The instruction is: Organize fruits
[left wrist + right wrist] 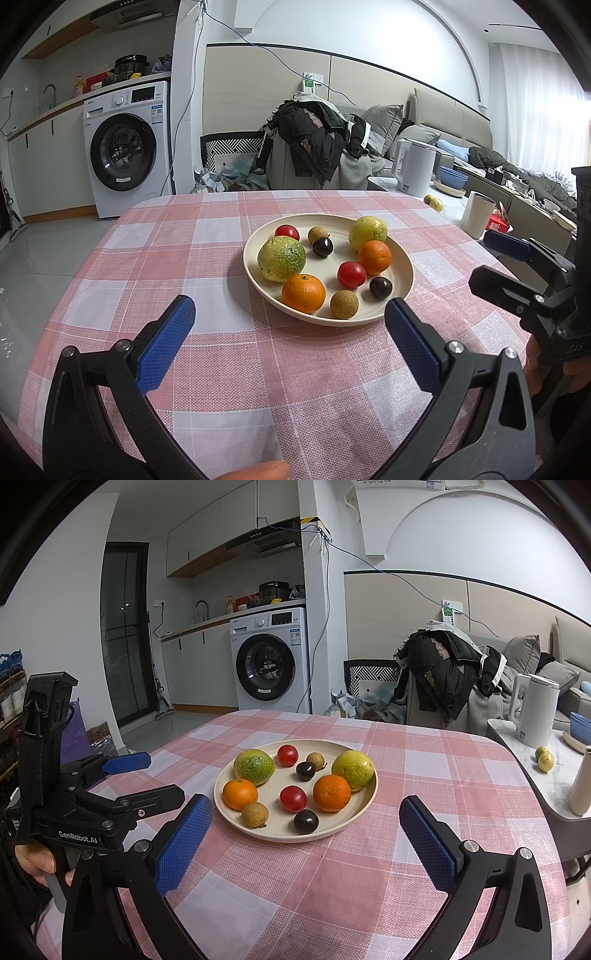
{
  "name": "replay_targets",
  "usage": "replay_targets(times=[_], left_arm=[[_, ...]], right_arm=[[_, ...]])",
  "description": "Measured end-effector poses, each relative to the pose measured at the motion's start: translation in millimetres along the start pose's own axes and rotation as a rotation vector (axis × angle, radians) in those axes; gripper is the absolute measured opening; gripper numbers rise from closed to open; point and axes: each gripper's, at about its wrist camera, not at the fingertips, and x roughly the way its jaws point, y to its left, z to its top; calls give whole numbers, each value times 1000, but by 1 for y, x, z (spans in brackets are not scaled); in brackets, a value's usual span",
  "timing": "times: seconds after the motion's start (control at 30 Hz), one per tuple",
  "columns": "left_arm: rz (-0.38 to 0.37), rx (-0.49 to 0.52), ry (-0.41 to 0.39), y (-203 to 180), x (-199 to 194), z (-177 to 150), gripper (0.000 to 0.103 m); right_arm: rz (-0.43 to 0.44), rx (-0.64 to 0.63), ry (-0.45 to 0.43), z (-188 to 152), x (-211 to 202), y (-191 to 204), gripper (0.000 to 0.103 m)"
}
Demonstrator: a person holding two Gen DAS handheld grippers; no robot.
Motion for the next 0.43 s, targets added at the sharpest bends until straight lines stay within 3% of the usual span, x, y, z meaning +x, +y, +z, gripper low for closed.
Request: replay_targets(times=[0.43], left_arm=[[10,-8,-10,1,0,0,102]], right_arm=[[0,-1,0,0,0,0,103]])
